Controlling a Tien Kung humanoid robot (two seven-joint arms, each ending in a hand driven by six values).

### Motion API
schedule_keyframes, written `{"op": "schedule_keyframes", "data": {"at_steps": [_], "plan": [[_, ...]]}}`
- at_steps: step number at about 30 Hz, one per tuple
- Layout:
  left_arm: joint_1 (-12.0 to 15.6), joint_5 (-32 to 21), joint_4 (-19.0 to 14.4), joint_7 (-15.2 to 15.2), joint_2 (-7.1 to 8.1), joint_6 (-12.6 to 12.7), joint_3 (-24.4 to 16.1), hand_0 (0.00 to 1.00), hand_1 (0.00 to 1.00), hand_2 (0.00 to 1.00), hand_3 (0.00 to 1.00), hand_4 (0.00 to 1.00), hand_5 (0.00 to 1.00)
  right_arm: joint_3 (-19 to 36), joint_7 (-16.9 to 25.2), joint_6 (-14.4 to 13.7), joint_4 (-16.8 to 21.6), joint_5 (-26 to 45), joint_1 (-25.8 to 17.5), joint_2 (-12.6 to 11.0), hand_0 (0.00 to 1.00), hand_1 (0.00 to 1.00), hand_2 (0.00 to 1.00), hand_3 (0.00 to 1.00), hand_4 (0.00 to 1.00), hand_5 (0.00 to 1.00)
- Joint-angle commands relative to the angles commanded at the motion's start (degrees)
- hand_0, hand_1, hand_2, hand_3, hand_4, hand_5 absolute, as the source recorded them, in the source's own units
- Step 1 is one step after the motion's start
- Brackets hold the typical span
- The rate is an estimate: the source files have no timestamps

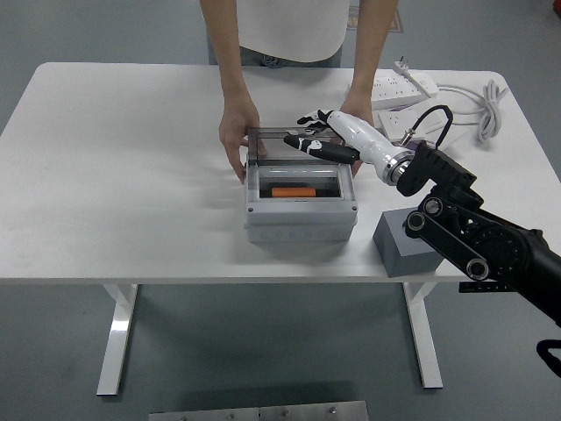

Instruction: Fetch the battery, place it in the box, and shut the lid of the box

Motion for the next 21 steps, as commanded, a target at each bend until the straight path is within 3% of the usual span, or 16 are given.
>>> {"op": "schedule_keyframes", "data": {"at_steps": [11, 21], "plan": [[0.39, -1.24, 0.02, -0.34, 0.53, 0.55, 0.56, 0.623, 0.697, 0.586, 0.55, 0.508, 0.002, -0.86, -1.76, 0.85, 2.72, 0.28, 0.6, -2.04, 0.888, 0.738, 0.762, 0.813, 0.998, 0.998], [0.63, -1.45, -0.01, -0.32, 0.56, 0.64, 0.65, 0.623, 0.698, 0.586, 0.551, 0.507, 0.002, -0.72, -3.34, 1.68, 4.54, 0.32, 1.01, -2.47, 0.888, 0.737, 0.76, 0.814, 0.998, 0.998]]}}
